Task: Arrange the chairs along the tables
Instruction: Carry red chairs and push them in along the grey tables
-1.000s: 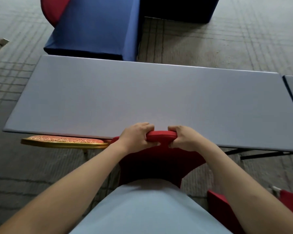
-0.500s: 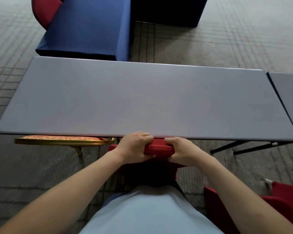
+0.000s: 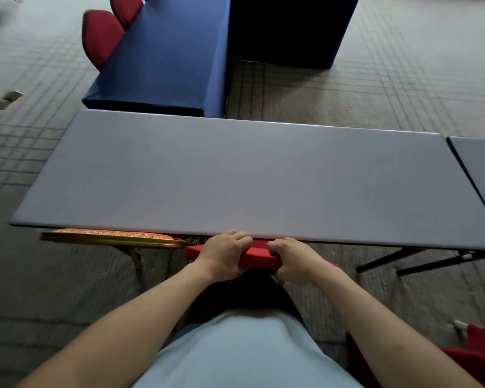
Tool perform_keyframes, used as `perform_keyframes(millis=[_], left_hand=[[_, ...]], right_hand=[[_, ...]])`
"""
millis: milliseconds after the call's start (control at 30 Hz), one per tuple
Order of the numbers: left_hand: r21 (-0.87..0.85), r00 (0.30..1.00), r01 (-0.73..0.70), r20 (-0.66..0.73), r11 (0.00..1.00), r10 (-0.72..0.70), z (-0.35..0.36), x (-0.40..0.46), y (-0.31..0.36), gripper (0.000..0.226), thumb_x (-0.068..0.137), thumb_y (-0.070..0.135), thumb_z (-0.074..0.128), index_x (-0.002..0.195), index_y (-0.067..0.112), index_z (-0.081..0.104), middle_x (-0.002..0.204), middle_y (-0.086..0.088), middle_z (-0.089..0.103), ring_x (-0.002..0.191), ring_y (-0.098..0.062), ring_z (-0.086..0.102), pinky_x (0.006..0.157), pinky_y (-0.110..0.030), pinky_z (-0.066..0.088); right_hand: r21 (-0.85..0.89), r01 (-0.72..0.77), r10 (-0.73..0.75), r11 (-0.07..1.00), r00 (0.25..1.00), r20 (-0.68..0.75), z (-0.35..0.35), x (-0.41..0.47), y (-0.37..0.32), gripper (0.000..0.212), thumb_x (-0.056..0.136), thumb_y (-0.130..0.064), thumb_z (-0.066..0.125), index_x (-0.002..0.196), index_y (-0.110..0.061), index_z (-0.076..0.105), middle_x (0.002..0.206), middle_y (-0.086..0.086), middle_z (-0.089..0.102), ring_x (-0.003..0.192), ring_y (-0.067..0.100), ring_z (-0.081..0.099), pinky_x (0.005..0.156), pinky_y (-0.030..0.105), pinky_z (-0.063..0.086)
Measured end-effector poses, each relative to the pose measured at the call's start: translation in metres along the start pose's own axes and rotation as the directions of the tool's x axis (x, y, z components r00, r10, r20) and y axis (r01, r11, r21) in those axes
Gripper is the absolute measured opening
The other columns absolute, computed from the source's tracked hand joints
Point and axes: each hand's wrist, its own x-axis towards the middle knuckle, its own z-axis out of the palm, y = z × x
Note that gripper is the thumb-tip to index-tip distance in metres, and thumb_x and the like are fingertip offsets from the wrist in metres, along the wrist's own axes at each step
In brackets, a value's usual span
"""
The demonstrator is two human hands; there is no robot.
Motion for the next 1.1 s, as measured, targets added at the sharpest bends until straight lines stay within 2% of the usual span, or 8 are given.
perform_keyframes(millis=[300, 500, 600, 767, 867, 967, 1033, 1100], left_hand=[[-0.015, 0.989, 0.143, 0.03, 0.99, -0.142, 0.011, 0.008, -0.011, 0.035, 0.075, 0.042, 0.067, 0.1, 0.022, 0.053, 0.102, 0.005, 0.059, 0.098, -0.021, 0.056, 0.07, -0.035, 0.046], [-0.014, 0.954, 0.279, 0.115, 0.96, -0.276, 0.021, 0.011, -0.031, 0.032, 0.076, 0.034, 0.067, 0.1, 0.024, 0.048, 0.104, 0.003, 0.056, 0.1, -0.022, 0.054, 0.079, -0.034, 0.046], [0.05, 0.914, 0.34, 0.218, 0.939, -0.342, 0.02, 0.018, -0.039, 0.039, 0.079, 0.03, 0.067, 0.112, 0.022, 0.048, 0.114, 0.001, 0.054, 0.11, -0.024, 0.052, 0.088, -0.036, 0.046], [0.069, 0.862, 0.374, 0.341, 0.925, -0.375, 0.023, 0.027, -0.043, 0.051, 0.086, 0.037, 0.065, 0.129, 0.02, 0.043, 0.129, -0.004, 0.048, 0.123, -0.028, 0.046, 0.099, -0.041, 0.044], [0.02, 0.844, 0.422, 0.357, 0.906, -0.401, 0.034, 0.023, -0.042, 0.067, 0.086, 0.055, 0.06, 0.138, 0.02, 0.037, 0.135, -0.007, 0.042, 0.129, -0.029, 0.039, 0.106, -0.042, 0.038], [-0.055, 0.823, 0.492, 0.354, 0.869, -0.444, 0.042, 0.014, -0.043, 0.083, 0.079, 0.08, 0.046, 0.141, 0.026, 0.034, 0.141, -0.006, 0.039, 0.136, -0.028, 0.034, 0.117, -0.045, 0.024], [-0.056, 0.778, 0.541, 0.412, 0.839, -0.475, 0.046, 0.009, -0.042, 0.092, 0.076, 0.089, 0.03, 0.148, 0.031, 0.026, 0.156, -0.002, 0.027, 0.148, -0.025, 0.018, 0.121, -0.053, 0.004], [-0.062, 0.732, 0.587, 0.467, 0.807, -0.497, 0.047, 0.008, -0.037, 0.1, 0.075, 0.093, 0.02, 0.155, 0.034, 0.014, 0.165, 0.004, 0.007, 0.153, -0.02, -0.003, 0.118, -0.059, -0.01]], right_hand=[[-0.004, -0.069, 0.069, 0.998, 0.998, -0.008, 0.001, 0.023, 0.0, 0.025, 0.067, -0.022, 0.061, 0.085, -0.026, 0.045, 0.089, -0.007, 0.055, 0.091, 0.024, 0.052, 0.07, 0.033, 0.038], [0.0, -0.106, 0.106, 0.994, 0.994, 0.035, 0.013, 0.05, -0.003, 0.029, 0.068, -0.022, 0.057, 0.094, -0.029, 0.048, 0.103, -0.002, 0.061, 0.097, 0.027, 0.052, 0.08, 0.033, 0.041], [-0.006, -0.16, 0.16, 0.987, 0.986, 0.043, 0.024, 0.064, -0.004, 0.036, 0.07, -0.023, 0.054, 0.106, -0.027, 0.052, 0.111, 0.0, 0.059, 0.104, 0.03, 0.051, 0.092, 0.038, 0.046], [-0.024, -0.241, 0.242, 0.97, 0.97, 0.034, 0.032, 0.067, -0.001, 0.044, 0.077, -0.025, 0.059, 0.12, -0.021, 0.051, 0.119, 0.004, 0.055, 0.111, 0.03, 0.049, 0.094, 0.039, 0.045], [0.039, -0.272, 0.272, 0.961, 0.962, 0.005, 0.039, 0.061, 0.004, 0.048, 0.078, -0.033, 0.06, 0.124, -0.022, 0.05, 0.122, 0.004, 0.053, 0.115, 0.031, 0.048, 0.098, 0.039, 0.043], [0.112, -0.311, 0.313, 0.944, 0.95, -0.002, 0.05, 0.053, 0.003, 0.061, 0.081, -0.041, 0.057, 0.139, -0.033, 0.041, 0.141, -0.001, 0.043, 0.136, 0.028, 0.036, 0.119, 0.046, 0.02], [0.12, -0.351, 0.352, 0.929, 0.936, 0.015, 0.058, 0.05, -0.002, 0.071, 0.085, -0.039, 0.052, 0.15, -0.038, 0.022, 0.157, -0.002, 0.025, 0.148, 0.026, 0.017, 0.122, 0.056, -0.001], [0.121, -0.413, 0.416, 0.903, 0.909, 0.0, 0.063, 0.05, -0.009, 0.079, 0.087, -0.035, 0.049, 0.154, -0.036, 0.008, 0.163, 0.0, 0.013, 0.152, 0.027, 0.005, 0.12, 0.061, -0.006]])
